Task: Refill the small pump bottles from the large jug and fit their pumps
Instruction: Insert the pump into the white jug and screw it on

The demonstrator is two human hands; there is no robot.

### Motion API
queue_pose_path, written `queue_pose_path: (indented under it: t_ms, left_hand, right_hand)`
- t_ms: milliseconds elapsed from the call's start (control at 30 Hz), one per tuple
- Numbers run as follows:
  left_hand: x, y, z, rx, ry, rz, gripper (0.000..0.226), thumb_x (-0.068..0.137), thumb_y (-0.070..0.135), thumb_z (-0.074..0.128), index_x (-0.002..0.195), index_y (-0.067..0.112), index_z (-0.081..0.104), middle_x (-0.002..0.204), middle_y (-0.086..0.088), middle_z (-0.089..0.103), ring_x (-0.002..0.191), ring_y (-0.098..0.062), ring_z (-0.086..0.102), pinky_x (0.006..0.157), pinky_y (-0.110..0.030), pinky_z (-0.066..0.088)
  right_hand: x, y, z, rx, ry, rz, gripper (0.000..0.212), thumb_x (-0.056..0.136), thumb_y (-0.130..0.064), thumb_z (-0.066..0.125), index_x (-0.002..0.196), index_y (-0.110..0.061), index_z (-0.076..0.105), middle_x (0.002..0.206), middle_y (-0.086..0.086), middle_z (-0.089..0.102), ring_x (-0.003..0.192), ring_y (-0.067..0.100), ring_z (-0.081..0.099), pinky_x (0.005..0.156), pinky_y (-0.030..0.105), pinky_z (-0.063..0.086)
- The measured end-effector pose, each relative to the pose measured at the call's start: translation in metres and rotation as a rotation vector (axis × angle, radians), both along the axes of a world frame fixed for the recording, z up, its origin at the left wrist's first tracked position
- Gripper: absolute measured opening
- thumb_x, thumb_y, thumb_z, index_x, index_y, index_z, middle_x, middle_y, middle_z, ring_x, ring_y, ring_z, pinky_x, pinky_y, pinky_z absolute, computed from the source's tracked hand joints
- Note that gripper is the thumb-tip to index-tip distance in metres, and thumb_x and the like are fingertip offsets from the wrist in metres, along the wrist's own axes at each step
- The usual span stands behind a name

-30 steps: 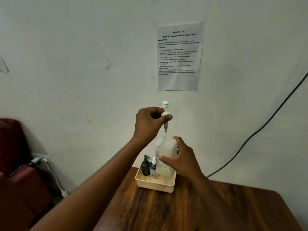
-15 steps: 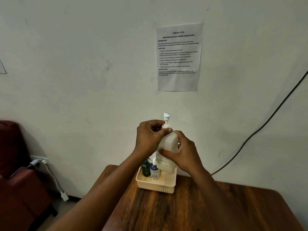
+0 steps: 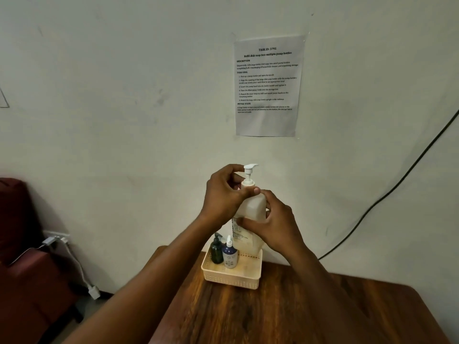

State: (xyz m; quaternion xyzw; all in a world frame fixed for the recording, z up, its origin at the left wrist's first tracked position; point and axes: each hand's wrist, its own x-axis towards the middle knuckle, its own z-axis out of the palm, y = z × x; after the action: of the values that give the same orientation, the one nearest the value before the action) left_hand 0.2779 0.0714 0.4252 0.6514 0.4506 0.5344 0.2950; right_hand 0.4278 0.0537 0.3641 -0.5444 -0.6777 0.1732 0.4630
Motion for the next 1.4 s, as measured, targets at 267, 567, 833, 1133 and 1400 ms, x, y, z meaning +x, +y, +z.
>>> queue_pose_path:
  t_ms: [267,567,833,1133,1400]
  left_hand:
    - [-0.011,0.001,0.022,-0.164,0.07,-0.294,0.068,0.094,0.015,0.078,0.154,0.023,0.048,0.126,0.001,0.075,0.123,-0.017,0.068,0.112,-0.043,0.05]
    - [-0.015,0.005,0.025,-0.23,-0.019,-0.478,0.085,0.098,-0.003,0.065,0.166,0.019,0.021,0.123,-0.006,0.078,0.123,-0.016,0.071,0.109,-0.032,0.052]
    - [-0.001,0.007,0.026,-0.023,-0.036,-0.238,0.099,0.079,0.007,0.09,0.161,0.027,0.037,0.093,0.005,0.076,0.098,-0.014,0.074,0.094,-0.028,0.056]
    - [0.001,0.005,0.036,-0.065,0.017,-0.304,0.101,0.084,0.02,0.087,0.164,0.031,0.027,0.122,0.007,0.07,0.115,-0.009,0.068,0.109,-0.037,0.053]
    - [-0.001,0.009,0.047,-0.112,-0.082,-0.465,0.094,0.095,-0.008,0.068,0.167,0.019,0.015,0.113,-0.012,0.08,0.117,-0.023,0.074,0.108,-0.034,0.053]
  right_hand:
    - [0.007,-0.004,0.006,-0.036,0.038,0.019,0.073,0.061,-0.067,0.079,0.123,-0.045,0.047,0.113,-0.016,0.065,0.098,0.006,0.065,0.078,0.034,0.061]
    - [0.014,-0.011,0.015,-0.068,0.092,0.052,0.07,0.061,-0.061,0.083,0.12,-0.043,0.051,0.113,-0.016,0.065,0.102,0.007,0.064,0.08,0.037,0.061]
    - [0.016,-0.012,0.026,-0.06,0.062,0.048,0.069,0.068,-0.055,0.083,0.126,-0.041,0.049,0.118,-0.014,0.063,0.105,0.009,0.063,0.081,0.035,0.06]
    - [0.021,-0.012,0.032,-0.055,0.066,0.039,0.071,0.067,-0.058,0.082,0.127,-0.043,0.048,0.119,-0.014,0.064,0.105,0.01,0.064,0.081,0.036,0.061]
    - [0.026,-0.013,0.036,-0.053,0.083,0.036,0.069,0.065,-0.056,0.084,0.124,-0.04,0.051,0.116,-0.013,0.065,0.102,0.008,0.064,0.082,0.038,0.061]
